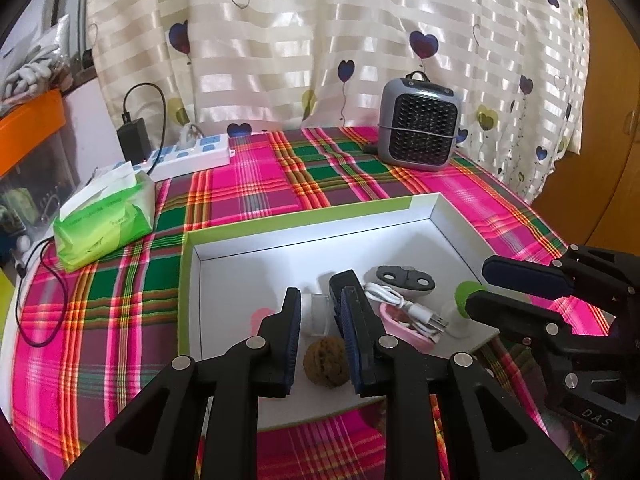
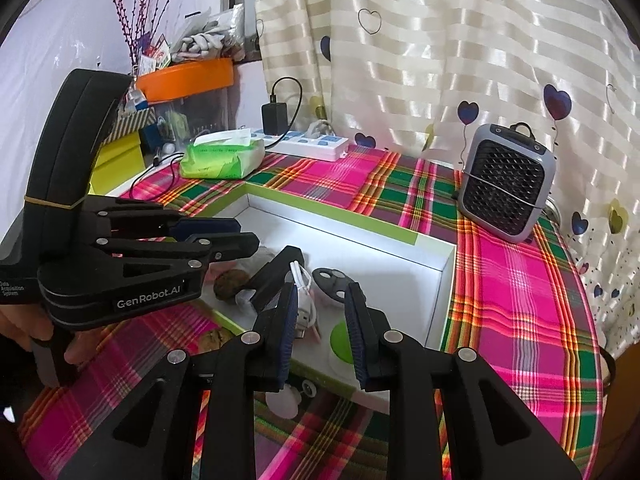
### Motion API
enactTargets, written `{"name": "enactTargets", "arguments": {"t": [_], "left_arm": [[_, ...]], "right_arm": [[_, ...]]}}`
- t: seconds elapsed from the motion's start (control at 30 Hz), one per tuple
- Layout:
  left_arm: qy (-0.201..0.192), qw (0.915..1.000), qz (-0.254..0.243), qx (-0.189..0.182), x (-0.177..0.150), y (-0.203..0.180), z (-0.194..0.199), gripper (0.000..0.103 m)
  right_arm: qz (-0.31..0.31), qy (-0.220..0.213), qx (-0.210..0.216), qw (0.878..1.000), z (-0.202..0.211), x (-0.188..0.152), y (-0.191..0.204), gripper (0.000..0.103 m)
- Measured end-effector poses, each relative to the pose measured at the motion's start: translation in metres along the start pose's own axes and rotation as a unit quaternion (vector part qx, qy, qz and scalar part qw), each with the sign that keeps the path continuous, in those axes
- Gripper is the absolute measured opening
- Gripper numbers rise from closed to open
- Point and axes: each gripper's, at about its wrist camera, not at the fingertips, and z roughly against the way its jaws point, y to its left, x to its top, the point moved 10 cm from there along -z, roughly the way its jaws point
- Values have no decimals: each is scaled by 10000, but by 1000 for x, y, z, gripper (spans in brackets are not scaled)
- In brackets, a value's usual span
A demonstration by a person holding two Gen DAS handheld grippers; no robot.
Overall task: Organize objects
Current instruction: 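Open left gripper releasing cylinder while right gripper releases white cable in box, then move left tool to walnut on cloth while right tool moves to white ball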
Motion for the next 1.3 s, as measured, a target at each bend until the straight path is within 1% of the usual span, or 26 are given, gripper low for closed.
{"name": "enactTargets", "arguments": {"t": [0.3, 0.77, 1.07, 1.3], "left_arm": [[-37, 10000, 11, -22, -8, -8, 14, 19], [-39, 9998, 50, -209, -25, -18, 30, 19], [29, 9993, 56, -357, -41, -23, 35, 19], [112, 9990, 4, -443, -48, -29, 32, 19]], "right_arm": [[-140, -80, 93, 9998, 11, -8, 2, 25], [-425, -227, 164, 9987, 21, -14, -4, 25], [-543, -183, 272, 9980, 23, -21, -5, 25], [-487, -102, 378, 9980, 22, -25, 0, 25]]}}
